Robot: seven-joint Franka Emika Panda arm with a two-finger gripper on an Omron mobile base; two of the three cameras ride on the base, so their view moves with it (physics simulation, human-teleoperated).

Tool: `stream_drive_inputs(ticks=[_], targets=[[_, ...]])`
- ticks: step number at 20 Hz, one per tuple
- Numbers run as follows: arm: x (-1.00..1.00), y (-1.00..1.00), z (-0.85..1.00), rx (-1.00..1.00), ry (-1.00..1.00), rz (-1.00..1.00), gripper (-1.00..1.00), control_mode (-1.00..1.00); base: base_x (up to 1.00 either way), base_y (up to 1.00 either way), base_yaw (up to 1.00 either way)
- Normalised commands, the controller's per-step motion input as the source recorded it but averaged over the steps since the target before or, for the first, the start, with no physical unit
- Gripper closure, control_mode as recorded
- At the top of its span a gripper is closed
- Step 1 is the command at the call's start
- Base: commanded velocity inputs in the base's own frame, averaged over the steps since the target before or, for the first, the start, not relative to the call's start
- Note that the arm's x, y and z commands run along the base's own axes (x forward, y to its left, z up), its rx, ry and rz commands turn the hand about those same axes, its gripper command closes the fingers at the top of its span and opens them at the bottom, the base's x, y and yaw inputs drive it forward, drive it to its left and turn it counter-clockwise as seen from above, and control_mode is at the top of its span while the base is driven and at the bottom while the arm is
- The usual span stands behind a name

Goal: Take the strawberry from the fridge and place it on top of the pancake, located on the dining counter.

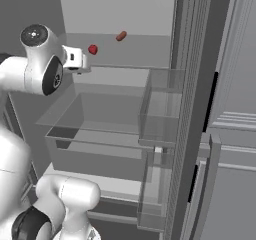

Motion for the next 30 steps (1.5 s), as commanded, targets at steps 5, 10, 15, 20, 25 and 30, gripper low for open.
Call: stream_drive_inputs(ticks=[5, 10, 15, 20, 25, 30], targets=[[0.54, 0.00, 0.23, -0.15, -0.25, -0.09, -1.00, -1.00, 0.00, 0.00, 0.00], [0.74, 0.00, 0.06, -0.02, -0.03, -0.10, -1.00, -1.00, 0.00, 0.00, 0.00], [0.60, 0.00, 0.09, 0.02, 0.12, -0.09, -1.00, -1.00, 0.00, 0.00, 0.00], [0.57, 0.01, 0.00, 0.00, 0.04, -0.02, -1.00, -1.00, 0.00, 0.00, 0.00], [0.51, 0.00, -0.03, 0.00, 0.00, 0.00, -1.00, -1.00, 0.00, 0.00, 0.00], [0.44, 0.00, -0.10, 0.00, 0.00, 0.00, -1.00, -1.00, 0.00, 0.00, 0.00]])
